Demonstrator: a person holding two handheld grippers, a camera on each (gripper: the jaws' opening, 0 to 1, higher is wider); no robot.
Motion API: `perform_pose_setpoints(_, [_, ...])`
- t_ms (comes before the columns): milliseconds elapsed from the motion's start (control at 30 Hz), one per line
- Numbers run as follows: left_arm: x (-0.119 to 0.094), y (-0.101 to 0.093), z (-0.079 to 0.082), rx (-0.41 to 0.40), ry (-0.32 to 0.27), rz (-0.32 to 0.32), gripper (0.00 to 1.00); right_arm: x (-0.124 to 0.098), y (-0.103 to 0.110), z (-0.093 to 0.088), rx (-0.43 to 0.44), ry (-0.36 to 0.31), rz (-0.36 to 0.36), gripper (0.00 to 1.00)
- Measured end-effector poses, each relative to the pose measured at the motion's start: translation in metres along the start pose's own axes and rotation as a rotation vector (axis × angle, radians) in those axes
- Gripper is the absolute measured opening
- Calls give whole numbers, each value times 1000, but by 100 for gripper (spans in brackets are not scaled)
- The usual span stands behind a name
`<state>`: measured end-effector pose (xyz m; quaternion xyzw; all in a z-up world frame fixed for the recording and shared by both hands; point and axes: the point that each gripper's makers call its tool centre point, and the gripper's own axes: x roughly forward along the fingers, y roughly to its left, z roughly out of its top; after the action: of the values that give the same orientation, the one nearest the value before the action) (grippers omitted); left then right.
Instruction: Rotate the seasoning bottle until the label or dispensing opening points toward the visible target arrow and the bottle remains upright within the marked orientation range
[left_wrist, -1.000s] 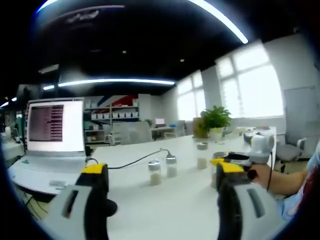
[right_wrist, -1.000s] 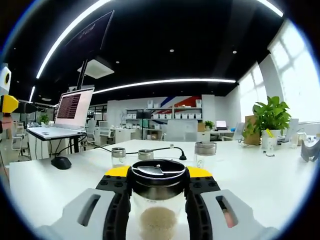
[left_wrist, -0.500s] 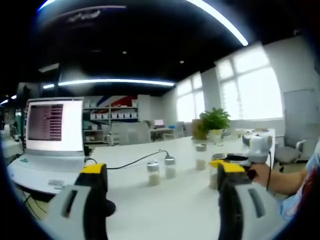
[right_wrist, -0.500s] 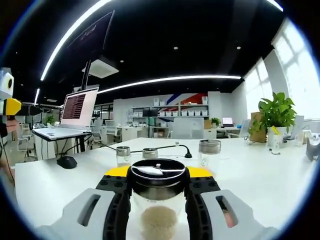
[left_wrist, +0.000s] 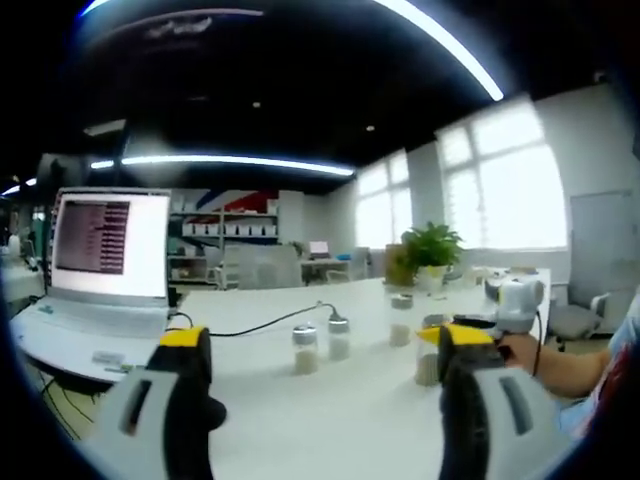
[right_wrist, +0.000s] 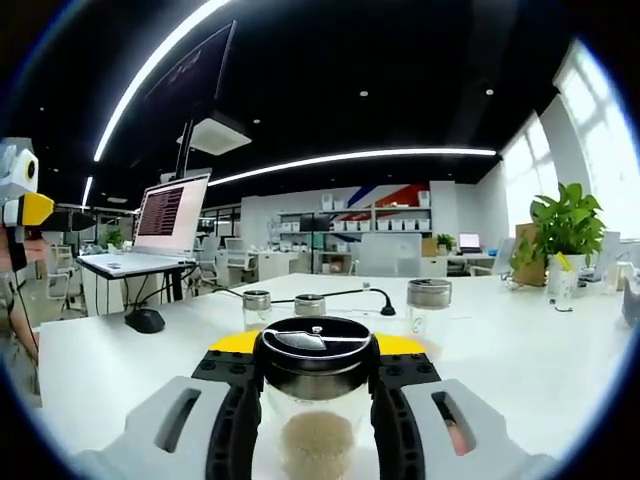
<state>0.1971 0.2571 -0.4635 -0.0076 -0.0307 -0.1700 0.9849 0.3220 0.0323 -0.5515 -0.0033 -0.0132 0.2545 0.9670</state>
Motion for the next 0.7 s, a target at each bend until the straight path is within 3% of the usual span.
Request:
perform_pose_setpoints(467, [2, -14, 3, -14, -24, -72, 100, 0, 2, -1, 3, 11, 54, 40])
perform_pose_setpoints(700, [1, -15, 1, -7, -14, -73, 99, -1, 3, -2, 8, 18, 76, 40])
